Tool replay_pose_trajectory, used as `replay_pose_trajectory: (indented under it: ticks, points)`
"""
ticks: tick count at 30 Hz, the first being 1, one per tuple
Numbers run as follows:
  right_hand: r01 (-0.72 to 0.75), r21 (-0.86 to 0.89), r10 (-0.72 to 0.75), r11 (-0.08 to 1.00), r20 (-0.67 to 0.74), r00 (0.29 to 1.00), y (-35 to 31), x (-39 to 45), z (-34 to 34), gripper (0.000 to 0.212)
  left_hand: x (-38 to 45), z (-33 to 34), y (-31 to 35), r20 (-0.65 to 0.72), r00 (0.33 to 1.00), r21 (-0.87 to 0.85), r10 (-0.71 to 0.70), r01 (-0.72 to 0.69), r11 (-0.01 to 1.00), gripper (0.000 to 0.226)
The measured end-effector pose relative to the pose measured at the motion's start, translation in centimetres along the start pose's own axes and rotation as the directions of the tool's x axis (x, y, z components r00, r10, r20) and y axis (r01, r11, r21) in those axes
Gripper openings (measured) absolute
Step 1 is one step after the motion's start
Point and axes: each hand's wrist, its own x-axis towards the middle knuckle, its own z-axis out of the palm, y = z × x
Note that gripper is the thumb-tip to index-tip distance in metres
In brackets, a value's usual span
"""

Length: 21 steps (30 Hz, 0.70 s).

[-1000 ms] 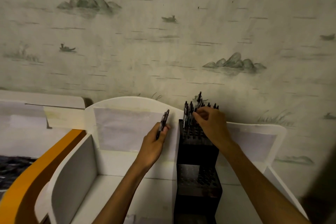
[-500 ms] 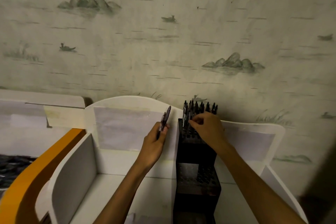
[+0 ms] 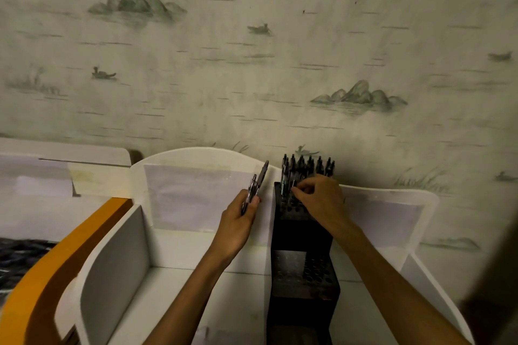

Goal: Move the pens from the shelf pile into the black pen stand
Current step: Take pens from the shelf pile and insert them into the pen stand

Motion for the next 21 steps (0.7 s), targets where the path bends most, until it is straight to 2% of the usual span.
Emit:
replay_pose_trajectory:
  ticks: [3,7,12,15,18,21]
  points:
    - [0.016,-0.015,-0.015,1.0,0.061,0.998,0.0,-0.3,0.4,0.019,0.1,0.1,-0.2,0.005,1.0,0.024,-0.026,0.025,0.999,0.026]
    - [-0.002,-0.022,0.004,1.0,0.065,0.998,0.2,-0.4,0.6,0.023,0.3,0.2,-0.5,0.012,0.997,0.022,-0.079,0.078,0.997,0.031]
    - [0.012,-0.054,-0.015,0.998,-0.055,0.998,0.1,-0.6,-0.4,0.016,0.2,0.0,-0.1,-0.003,0.999,-0.013,-0.054,0.054,0.998,0.033]
    - [0.148,0.042,-0.141,0.988,-0.122,0.982,-0.2,-0.7,-1.0,0.011,0.1,-0.1,0.3,-0.04,0.999,-0.018,-0.021,0.02,1.0,0.032]
    - [0.35,0.147,-0.341,0.925,-0.086,0.936,-1.2,-0.7,-1.2,0.014,0.1,0.1,0.8,-0.037,0.999,-0.038,-0.021,0.02,0.999,0.027]
    - [0.471,0.114,-0.471,0.875,-0.027,0.882,-2.1,-0.5,-1.1,0.018,0.0,0.5,1.3,-0.035,0.999,-0.045,-0.022,0.02,0.999,0.022]
